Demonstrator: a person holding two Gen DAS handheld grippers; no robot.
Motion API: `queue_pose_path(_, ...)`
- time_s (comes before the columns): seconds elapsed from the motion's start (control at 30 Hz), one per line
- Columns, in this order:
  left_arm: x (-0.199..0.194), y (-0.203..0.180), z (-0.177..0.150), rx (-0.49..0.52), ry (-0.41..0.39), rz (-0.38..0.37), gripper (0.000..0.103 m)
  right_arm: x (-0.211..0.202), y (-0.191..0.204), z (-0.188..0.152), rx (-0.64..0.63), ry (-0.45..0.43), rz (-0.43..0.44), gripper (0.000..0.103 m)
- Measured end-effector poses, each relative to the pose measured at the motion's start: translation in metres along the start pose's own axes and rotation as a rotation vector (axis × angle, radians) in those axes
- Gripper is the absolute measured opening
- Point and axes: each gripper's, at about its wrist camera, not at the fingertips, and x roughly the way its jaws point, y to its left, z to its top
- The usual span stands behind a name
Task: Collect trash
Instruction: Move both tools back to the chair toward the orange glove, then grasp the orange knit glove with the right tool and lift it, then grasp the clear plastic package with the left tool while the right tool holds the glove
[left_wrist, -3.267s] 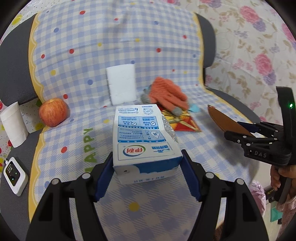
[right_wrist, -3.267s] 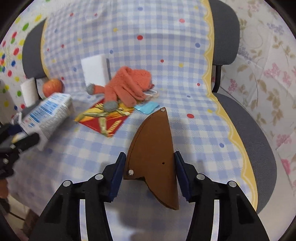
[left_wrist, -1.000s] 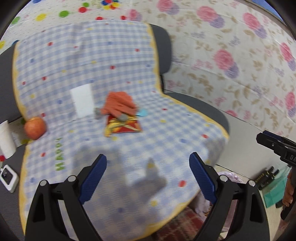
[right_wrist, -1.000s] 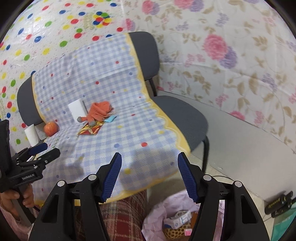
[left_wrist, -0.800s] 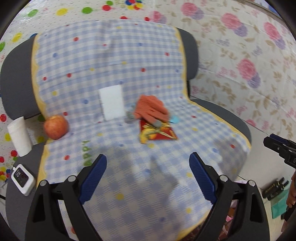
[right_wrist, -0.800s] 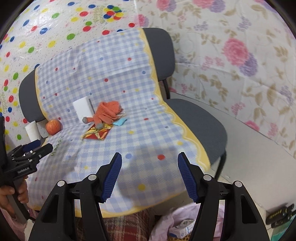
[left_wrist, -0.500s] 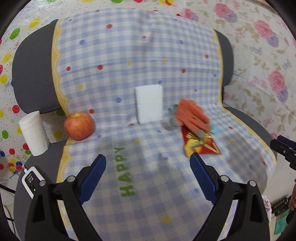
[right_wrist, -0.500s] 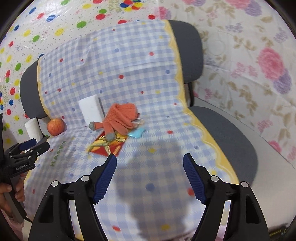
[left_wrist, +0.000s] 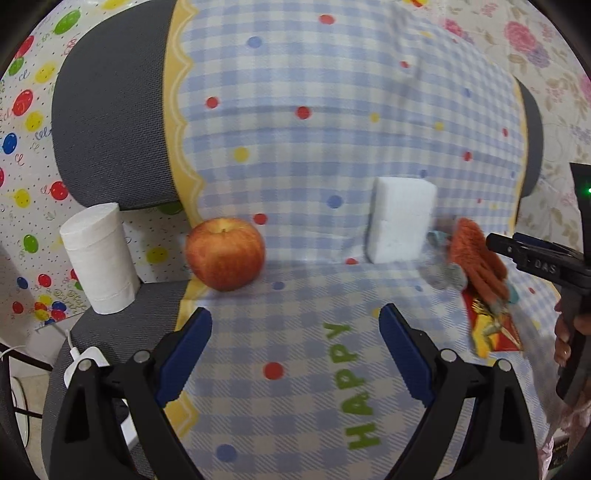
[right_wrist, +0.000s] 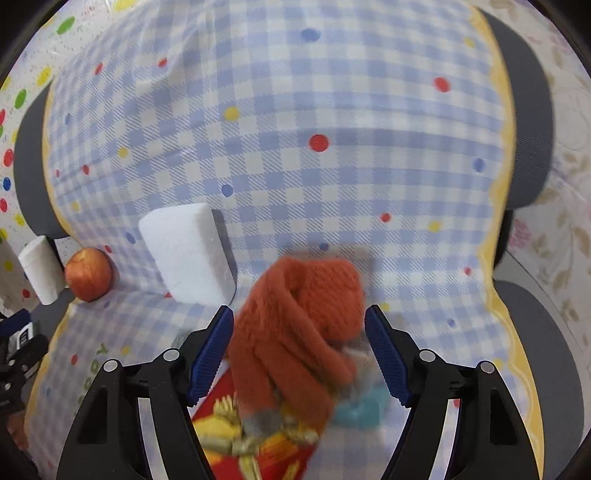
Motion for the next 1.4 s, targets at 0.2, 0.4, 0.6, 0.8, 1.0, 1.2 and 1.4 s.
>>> queue_pose_path(0.2,0.009,0.015,0.001,-0.036,0.023,0.012,0.089,0.044,0.013,0.01,-0.054,0.083,-0.06,0.053)
queue_pose_path(0.4,0.005,0.014,-0.006,-0.032,0.041,-0.002,0.089,0.029,0.017,0.008,-0.071,0.083,-0.084,0.008)
queue_pose_path(0.6,-0.021,-0.001,-0.007,-0.013,0.006,-0.016,0.089,-0.055,0.017,0.017,-0.077,-0.047,-0.048,0.008)
queue_pose_path(0.8,-0.042,-0.028,-0.008,0.029,-0.026,-0.04,0.089,-0.154,-0.008,0.016,-0.057,-0.181,-0.027,0.008)
queue_pose_path(1.0,-0.03,-0.074,-0.021,0.095,0.007,-0.115,0.089,-0.181,-0.033,-0.035,-0.04,-0.157,-0.078,0.008)
queue_pose_path(1.2,-0.007,-0.135,-0.035,0.208,0.073,-0.212,0.086,-0.167,-0.069,-0.086,0.064,-0.107,-0.08,0.008)
queue_pose_path(1.4,0.011,-0.181,-0.019,0.239,0.083,-0.261,0.082,-0.178,-0.106,-0.094,0.158,-0.175,-0.106,0.008)
